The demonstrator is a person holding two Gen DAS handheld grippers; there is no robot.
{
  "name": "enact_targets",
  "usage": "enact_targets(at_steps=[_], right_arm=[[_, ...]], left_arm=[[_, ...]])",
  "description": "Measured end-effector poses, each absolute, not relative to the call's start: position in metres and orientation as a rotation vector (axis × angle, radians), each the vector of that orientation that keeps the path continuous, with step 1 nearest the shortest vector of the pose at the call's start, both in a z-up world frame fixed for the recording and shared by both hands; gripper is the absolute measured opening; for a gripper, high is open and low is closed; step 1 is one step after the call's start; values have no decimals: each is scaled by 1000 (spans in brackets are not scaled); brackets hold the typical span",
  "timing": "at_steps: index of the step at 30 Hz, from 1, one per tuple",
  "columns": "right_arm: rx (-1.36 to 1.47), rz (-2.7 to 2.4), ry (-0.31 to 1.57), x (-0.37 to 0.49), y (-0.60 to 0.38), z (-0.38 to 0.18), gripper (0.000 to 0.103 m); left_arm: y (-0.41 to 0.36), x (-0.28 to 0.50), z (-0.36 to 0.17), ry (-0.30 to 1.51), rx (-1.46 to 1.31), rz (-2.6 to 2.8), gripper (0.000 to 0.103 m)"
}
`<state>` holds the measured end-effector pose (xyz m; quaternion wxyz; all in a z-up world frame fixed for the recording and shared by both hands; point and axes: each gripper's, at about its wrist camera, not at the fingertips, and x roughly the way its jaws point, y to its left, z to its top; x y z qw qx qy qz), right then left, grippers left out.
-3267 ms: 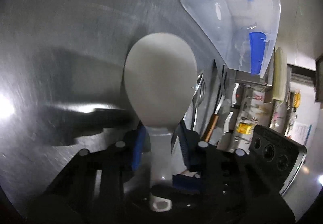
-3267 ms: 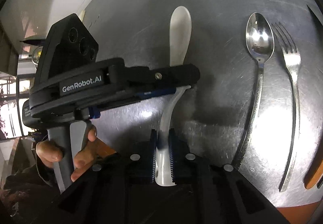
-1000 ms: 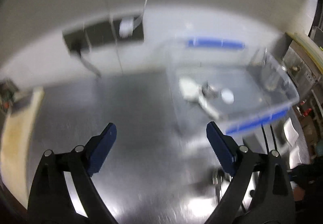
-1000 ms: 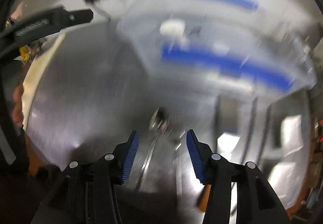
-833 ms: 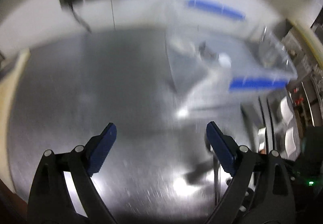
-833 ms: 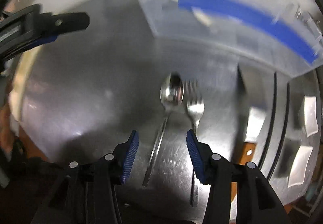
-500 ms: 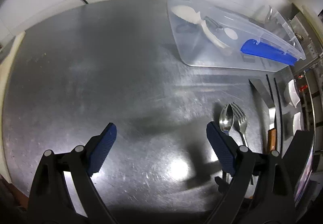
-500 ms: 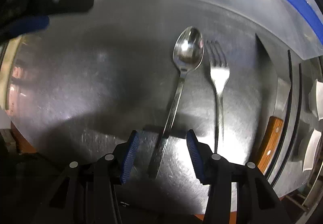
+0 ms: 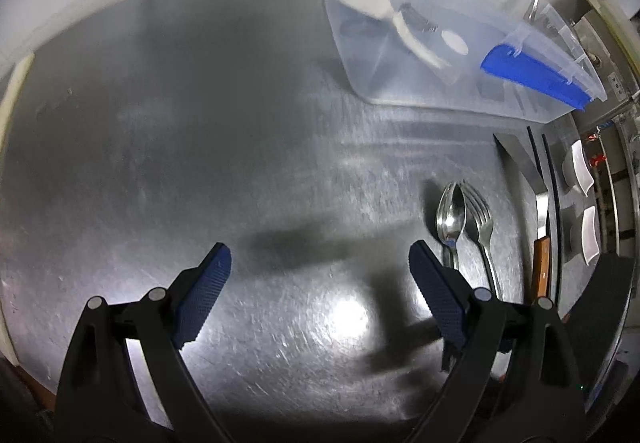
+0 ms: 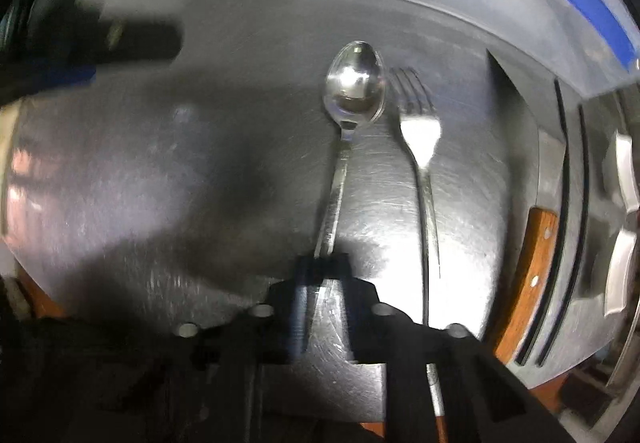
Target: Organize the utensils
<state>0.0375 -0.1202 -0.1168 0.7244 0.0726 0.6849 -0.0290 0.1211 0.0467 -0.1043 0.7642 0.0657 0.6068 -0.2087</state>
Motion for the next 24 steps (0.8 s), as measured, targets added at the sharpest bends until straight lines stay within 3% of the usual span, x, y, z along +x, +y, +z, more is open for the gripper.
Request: enact_targets(at_steps=[11, 24], right_arm=[[618, 51, 1520, 18, -173, -119, 9], [751, 131, 1494, 0, -199, -115, 9]], left_arm=[[49, 115, -134, 1539, -68, -564, 87], [25, 99, -162, 1731, -185, -679, 88]])
